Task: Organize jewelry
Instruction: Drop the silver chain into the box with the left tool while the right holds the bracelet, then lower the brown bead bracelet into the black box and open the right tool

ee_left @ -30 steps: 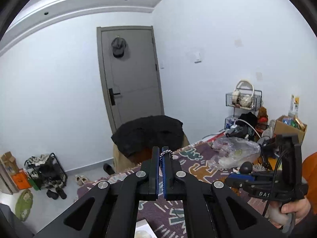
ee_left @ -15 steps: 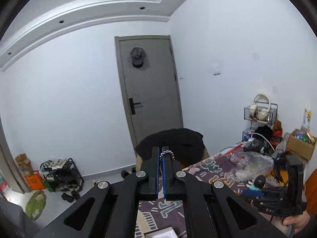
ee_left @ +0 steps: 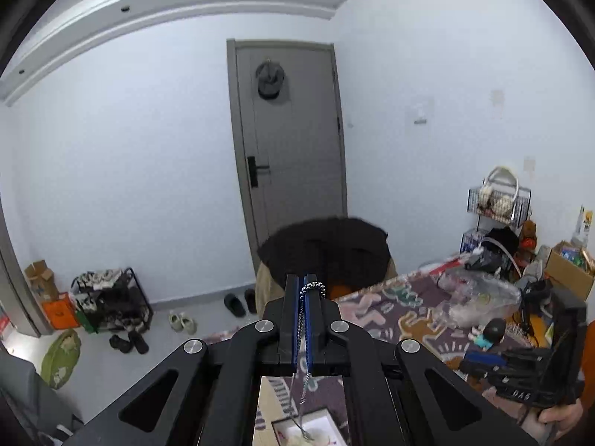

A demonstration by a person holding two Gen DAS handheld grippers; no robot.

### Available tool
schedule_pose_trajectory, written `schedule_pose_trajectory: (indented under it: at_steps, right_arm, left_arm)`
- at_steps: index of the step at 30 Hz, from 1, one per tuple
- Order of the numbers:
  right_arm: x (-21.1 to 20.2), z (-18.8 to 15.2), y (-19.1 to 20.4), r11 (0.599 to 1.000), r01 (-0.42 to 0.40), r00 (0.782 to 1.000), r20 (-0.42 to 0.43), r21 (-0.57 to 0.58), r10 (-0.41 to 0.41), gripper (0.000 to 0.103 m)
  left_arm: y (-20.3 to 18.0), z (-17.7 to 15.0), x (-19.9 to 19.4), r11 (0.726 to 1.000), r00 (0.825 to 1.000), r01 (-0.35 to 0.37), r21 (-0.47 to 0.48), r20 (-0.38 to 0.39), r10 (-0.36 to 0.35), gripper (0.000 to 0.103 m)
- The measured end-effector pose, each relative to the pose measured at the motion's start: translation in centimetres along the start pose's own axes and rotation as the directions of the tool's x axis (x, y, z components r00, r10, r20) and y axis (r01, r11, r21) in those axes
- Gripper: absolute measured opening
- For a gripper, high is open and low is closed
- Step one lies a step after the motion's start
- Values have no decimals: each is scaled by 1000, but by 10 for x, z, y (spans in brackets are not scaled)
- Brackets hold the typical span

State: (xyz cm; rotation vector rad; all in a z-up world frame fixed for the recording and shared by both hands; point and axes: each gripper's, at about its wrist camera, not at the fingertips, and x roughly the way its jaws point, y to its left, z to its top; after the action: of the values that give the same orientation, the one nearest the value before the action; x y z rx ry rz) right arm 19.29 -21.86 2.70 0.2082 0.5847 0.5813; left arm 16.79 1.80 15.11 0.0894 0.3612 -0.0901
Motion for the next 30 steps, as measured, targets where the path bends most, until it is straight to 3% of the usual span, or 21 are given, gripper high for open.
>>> schedule_pose_trajectory:
  at_steps: [15, 24, 25, 27, 29, 30]
  right_arm:
    - [38, -7, 13, 1000, 18, 998, -62, -6, -18, 19]
    - [59, -10, 29, 1000, -1, 997, -82, -14, -1, 19]
    - [60, -10, 29, 1000, -3, 997, -83, -15, 2, 19]
    - [64, -9, 34, 1000, -10, 996, -84, -16, 9, 19]
    - [67, -8, 37, 1000, -14, 996, -83, -18, 13, 19]
    - [68, -7, 39, 1000, -16, 996, -82, -19, 14, 19]
  left_arm:
    - [20, -94, 63, 992, 975, 70, -103, -205, -90, 2]
    - [30, -142, 92, 970, 934, 106, -217, -314, -172, 3]
    - [31, -149, 97, 964, 920, 120, -237, -337, -198, 7]
    - [31, -158, 102, 956, 900, 130, -263, -374, -226, 28]
    - [34, -168, 102, 949, 893, 126, -291, -383, -236, 83]
    - [36, -170, 99, 945, 897, 126, -302, -372, -239, 91]
